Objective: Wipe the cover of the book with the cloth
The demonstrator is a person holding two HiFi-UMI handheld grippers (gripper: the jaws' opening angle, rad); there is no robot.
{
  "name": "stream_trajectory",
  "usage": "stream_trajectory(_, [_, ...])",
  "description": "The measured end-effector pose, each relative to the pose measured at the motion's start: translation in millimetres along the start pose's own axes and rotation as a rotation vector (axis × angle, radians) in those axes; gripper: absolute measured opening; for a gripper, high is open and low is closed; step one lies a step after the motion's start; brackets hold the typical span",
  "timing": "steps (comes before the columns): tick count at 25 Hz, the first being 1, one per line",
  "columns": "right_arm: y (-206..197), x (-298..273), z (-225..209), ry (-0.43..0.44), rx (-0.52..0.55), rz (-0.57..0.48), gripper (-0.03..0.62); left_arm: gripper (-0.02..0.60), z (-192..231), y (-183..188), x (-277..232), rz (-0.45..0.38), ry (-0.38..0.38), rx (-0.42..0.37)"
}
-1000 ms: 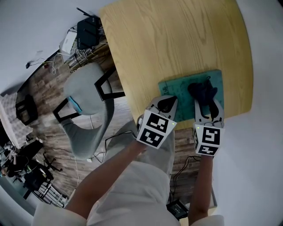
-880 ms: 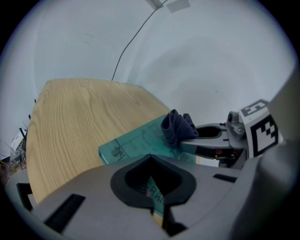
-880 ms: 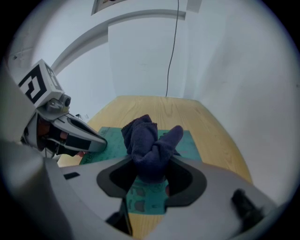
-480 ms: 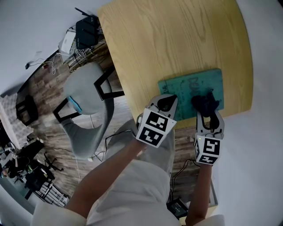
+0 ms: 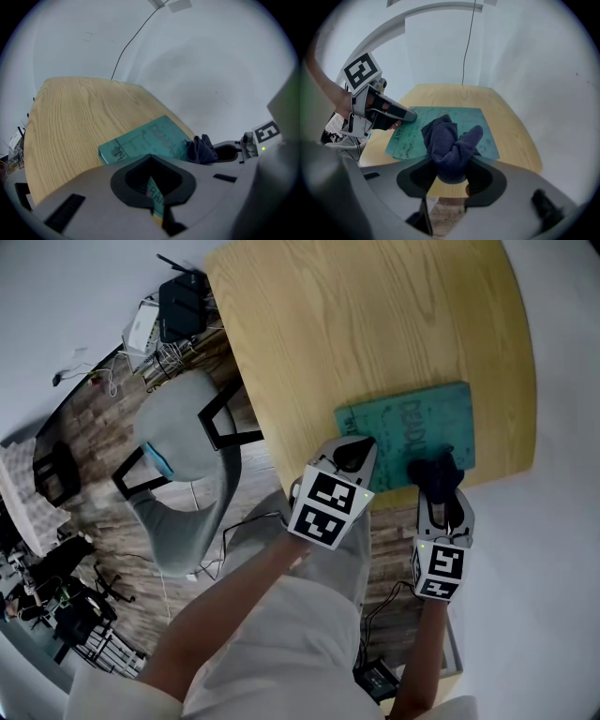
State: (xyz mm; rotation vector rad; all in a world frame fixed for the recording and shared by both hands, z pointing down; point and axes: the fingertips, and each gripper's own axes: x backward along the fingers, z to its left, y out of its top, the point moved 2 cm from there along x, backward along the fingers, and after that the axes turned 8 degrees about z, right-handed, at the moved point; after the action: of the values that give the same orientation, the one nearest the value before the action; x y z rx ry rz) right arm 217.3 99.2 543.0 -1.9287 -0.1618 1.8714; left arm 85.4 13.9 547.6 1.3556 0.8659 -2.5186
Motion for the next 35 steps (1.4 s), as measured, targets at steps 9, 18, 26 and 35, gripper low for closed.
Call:
stream_trajectory(9, [3,24,14,0.018,-0.050,-0.018,0.183,0.009,0,0,3,-0.029,-0.108,0.021])
stream_trajectory(18, [38,31,38,0.043,0.031,-0.082,0.184,0.008,1,12,40,-0.069,-0.069,-0.085])
stream_trajectory(26, [95,21,39,0.054,0.033,-0.155,0.183,0.009,0,16,80,-0.106,-0.018,-0.102])
stream_trajectory(35, [143,-13,56,0.097,0.004,-0.158,0.184,0.009,1,0,112,-0.099,-0.002,-0.078])
